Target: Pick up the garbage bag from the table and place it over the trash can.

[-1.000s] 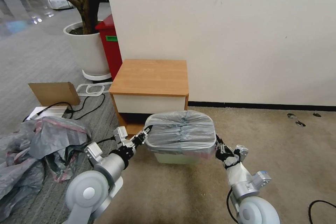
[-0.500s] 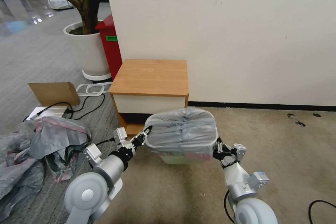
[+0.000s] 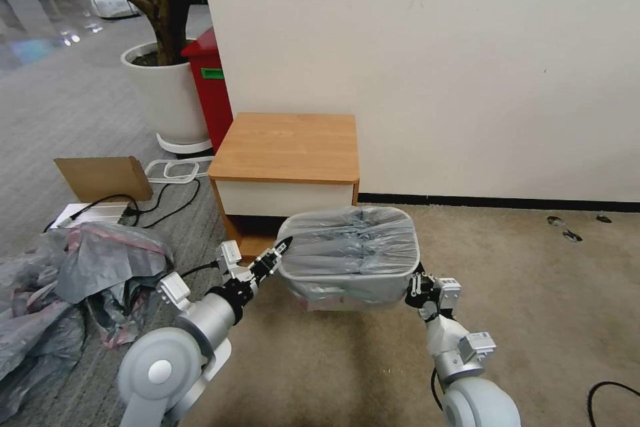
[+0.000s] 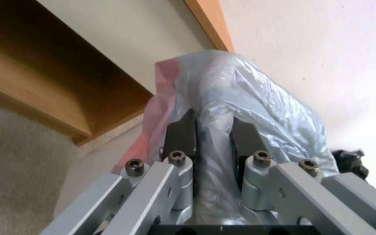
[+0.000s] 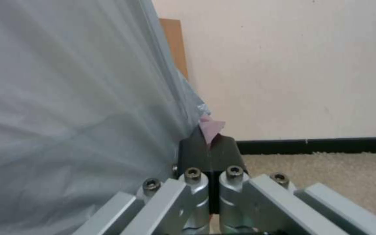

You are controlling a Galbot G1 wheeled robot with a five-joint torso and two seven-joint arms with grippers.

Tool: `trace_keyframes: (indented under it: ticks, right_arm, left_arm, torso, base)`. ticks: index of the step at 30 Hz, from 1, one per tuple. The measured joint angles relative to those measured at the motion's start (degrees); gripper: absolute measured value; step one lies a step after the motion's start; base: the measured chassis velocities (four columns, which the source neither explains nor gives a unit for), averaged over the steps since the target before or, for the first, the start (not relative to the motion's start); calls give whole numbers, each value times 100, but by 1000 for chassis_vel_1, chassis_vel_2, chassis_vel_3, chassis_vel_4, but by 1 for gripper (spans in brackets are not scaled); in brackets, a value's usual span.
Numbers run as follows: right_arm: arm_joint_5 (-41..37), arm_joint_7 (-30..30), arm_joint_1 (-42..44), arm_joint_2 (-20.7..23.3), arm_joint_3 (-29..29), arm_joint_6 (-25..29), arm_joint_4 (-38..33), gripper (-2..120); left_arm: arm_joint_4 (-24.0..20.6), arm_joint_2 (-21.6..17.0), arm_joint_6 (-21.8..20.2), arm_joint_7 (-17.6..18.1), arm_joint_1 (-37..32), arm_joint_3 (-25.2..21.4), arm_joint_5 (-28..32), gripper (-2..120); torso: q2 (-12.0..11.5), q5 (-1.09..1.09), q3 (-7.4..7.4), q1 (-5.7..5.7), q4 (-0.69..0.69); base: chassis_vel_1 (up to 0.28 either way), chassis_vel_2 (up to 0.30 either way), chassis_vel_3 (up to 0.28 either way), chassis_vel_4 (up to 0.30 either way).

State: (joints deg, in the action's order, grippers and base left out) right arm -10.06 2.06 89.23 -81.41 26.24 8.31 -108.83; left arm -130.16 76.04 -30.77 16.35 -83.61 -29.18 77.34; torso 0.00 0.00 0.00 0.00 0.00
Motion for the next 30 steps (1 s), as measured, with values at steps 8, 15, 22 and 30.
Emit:
trace_keyframes:
  ticks: [8,15,22,30]
  right_arm:
    - [4,-66,-33,8,47,-24,126,0]
    - [-462,-73,73,26,61,-140,21,8]
    - [-1547,388,426,169,257,-178,-456,35]
    - [-2543,740,761,247,578,-402,-1235,60]
  left_arm:
    - [-1,-5,-30,-30,-52,-101,99,11]
    - [74,-21,-69,-148,-79,-178,-139,11]
    - [238,-75,-51,-219,-3,-159,-756,10]
    - [346,-109,-34,-222,41,-140,-1194,10]
  torso:
    - [0,0,0,0,0]
    - [0,-1,0,0,0]
    - [0,0,0,0,0]
    - [0,0,0,0,-1]
  base:
    - [0,0,0,0]
    - [0,0,0,0]
    - [0,0,0,0]
    - [0,0,0,0]
